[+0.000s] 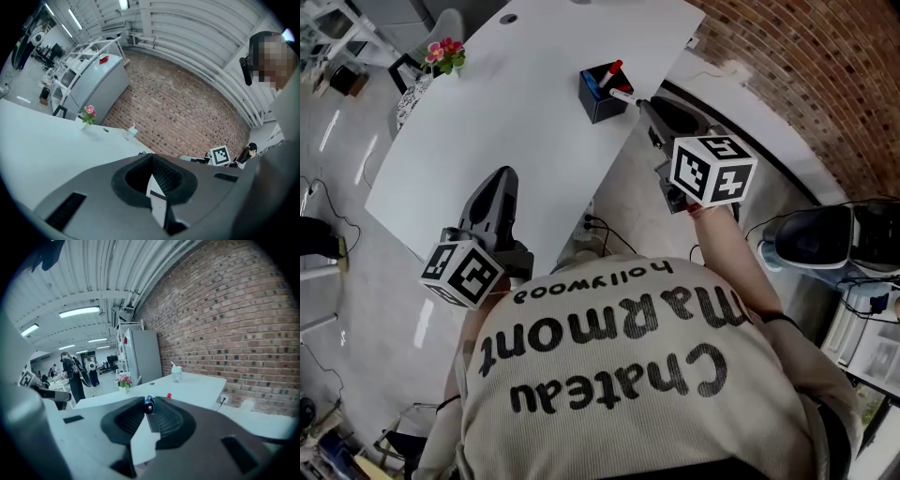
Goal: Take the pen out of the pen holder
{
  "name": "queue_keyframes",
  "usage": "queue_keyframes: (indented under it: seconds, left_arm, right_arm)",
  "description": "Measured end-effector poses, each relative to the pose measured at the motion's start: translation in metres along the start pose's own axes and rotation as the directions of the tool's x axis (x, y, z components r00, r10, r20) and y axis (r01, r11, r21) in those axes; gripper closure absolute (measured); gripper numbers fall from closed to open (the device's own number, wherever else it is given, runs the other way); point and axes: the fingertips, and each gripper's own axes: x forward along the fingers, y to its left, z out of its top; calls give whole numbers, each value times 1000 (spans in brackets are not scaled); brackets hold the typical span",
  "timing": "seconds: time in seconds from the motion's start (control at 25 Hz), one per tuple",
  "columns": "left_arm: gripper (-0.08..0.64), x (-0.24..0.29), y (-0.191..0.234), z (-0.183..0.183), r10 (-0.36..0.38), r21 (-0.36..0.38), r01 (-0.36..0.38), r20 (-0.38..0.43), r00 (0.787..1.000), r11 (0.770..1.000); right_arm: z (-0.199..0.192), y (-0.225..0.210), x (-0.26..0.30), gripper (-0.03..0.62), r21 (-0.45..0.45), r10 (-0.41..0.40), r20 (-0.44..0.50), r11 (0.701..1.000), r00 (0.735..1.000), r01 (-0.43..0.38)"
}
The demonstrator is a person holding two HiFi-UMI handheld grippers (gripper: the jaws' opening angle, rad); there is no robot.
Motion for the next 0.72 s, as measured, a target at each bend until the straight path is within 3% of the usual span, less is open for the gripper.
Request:
queue_keyframes:
  seconds: [0.32, 0.72]
  left_arm:
    - [560, 0, -40, -23, 25, 5, -25, -7, 1000, 1000]
    - [560, -17, -72, -34, 100, 35, -103, 59, 993, 994]
  right_arm:
    - [-11, -9, -21, 523, 20, 48, -1, 999, 999, -48]
    - [-45, -5, -62, 522, 26, 145, -55, 989, 988, -144]
